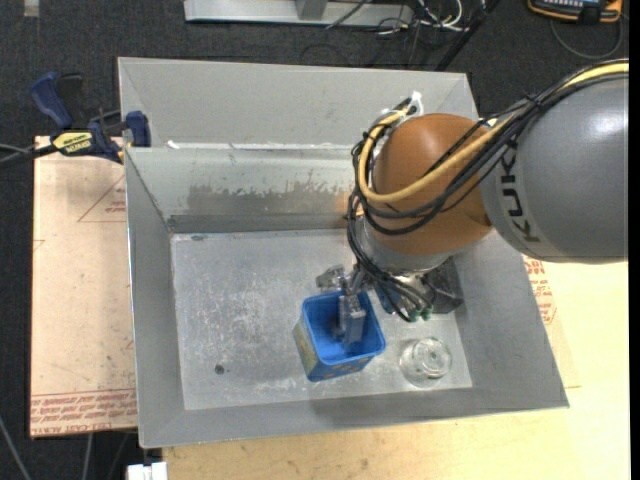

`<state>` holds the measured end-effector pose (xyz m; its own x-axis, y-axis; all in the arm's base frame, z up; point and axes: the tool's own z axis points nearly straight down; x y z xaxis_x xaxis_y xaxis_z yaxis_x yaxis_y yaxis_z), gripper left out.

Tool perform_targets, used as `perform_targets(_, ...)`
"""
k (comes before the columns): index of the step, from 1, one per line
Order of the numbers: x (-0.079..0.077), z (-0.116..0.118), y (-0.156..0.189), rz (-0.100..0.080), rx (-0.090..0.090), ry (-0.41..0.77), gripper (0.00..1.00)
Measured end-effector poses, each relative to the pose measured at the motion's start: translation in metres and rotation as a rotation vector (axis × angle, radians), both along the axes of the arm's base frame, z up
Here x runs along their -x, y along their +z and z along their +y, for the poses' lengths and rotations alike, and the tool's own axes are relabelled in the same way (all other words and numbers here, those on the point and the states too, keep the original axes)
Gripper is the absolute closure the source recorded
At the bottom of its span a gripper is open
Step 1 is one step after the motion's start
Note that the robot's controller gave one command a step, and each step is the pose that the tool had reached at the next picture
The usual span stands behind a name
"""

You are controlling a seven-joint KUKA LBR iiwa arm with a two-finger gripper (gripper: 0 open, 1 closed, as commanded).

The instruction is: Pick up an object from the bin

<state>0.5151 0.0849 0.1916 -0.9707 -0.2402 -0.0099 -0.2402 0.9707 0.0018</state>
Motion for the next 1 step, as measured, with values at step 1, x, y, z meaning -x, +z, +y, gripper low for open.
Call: perform_targets(1, -0.0113, 0.0064, 0.1103, -0.003, -0.001, -0.013, 1.0)
